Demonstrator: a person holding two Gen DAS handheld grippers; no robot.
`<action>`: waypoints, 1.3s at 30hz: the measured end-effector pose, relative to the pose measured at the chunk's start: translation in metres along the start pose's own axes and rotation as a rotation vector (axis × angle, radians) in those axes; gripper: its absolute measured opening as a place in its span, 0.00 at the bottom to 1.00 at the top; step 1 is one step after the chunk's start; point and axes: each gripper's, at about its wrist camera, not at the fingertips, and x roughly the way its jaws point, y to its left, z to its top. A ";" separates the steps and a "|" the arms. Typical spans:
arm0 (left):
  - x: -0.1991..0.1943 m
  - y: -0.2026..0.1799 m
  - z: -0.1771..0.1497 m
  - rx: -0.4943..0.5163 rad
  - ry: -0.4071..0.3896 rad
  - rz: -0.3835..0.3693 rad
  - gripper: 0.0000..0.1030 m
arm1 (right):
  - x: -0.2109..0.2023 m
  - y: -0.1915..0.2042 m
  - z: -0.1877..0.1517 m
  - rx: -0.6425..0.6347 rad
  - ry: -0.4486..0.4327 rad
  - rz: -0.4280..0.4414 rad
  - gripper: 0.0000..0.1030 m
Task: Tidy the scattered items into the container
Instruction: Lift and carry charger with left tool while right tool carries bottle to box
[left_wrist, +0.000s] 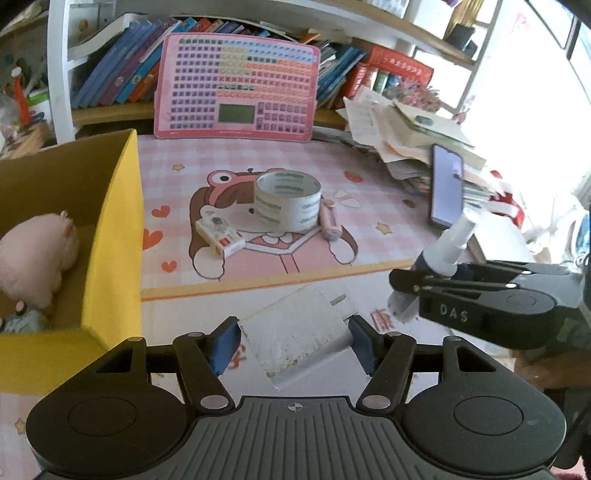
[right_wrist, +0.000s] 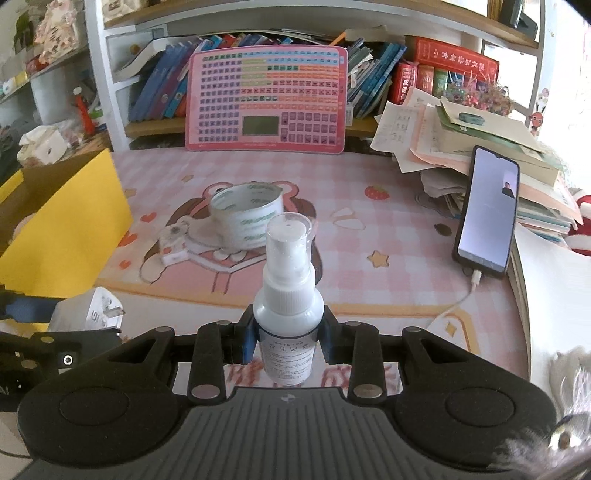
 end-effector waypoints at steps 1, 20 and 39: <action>-0.004 0.002 -0.003 0.000 -0.003 -0.010 0.62 | -0.004 0.005 -0.003 -0.002 0.000 -0.005 0.30; -0.100 0.087 -0.085 -0.053 -0.029 -0.012 0.62 | -0.072 0.127 -0.061 -0.017 0.053 0.017 0.30; -0.177 0.173 -0.143 -0.214 -0.101 0.108 0.62 | -0.099 0.243 -0.092 -0.164 0.098 0.203 0.30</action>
